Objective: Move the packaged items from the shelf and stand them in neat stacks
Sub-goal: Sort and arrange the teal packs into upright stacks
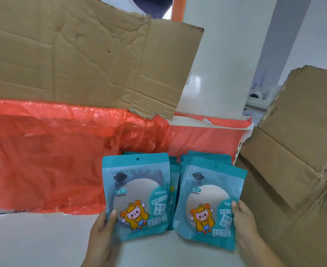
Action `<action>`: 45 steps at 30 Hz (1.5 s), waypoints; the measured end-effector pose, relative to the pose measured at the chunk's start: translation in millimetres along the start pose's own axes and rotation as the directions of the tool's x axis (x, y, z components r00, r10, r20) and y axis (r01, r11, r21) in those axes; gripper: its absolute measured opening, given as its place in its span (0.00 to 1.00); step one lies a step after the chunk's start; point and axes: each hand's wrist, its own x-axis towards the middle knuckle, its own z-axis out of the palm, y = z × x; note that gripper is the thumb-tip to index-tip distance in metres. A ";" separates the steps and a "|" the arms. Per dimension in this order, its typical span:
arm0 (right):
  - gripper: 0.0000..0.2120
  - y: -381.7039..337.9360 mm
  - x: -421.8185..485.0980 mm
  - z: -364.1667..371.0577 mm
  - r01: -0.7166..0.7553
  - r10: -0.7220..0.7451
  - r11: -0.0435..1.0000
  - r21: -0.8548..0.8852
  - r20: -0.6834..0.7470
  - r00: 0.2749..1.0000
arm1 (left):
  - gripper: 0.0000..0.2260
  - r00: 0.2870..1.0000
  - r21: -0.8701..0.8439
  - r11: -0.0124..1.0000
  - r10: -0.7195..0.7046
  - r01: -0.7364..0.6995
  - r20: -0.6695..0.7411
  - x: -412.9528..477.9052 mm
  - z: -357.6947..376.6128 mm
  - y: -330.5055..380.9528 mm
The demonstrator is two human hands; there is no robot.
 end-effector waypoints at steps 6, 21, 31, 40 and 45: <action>0.11 16.8 51.6 5.3 -0.028 0.031 0.993 -0.117 0.017 0.999 | 0.07 0.997 0.072 0.997 0.011 -0.005 -0.074 2.2 18.3 -11.5; 0.16 38.2 58.9 20.4 0.045 -0.106 0.951 -0.305 -0.186 0.977 | 0.25 0.970 0.499 0.866 0.083 0.044 -0.229 23.4 21.4 -57.0; 0.10 34.2 14.9 46.9 0.362 -0.364 0.886 -0.289 0.047 0.930 | 0.15 0.939 0.600 0.774 0.021 0.202 -0.343 9.7 35.4 -29.6; 0.18 39.9 -19.9 110.8 0.367 -0.111 0.828 -0.424 0.517 0.848 | 0.18 0.939 0.663 0.726 0.073 0.180 -0.335 8.6 40.4 -19.5; 0.26 41.9 -26.8 123.7 0.250 -0.027 0.904 -0.348 0.536 0.844 | 0.17 0.960 0.693 0.717 0.138 0.072 -0.243 12.4 38.9 -10.0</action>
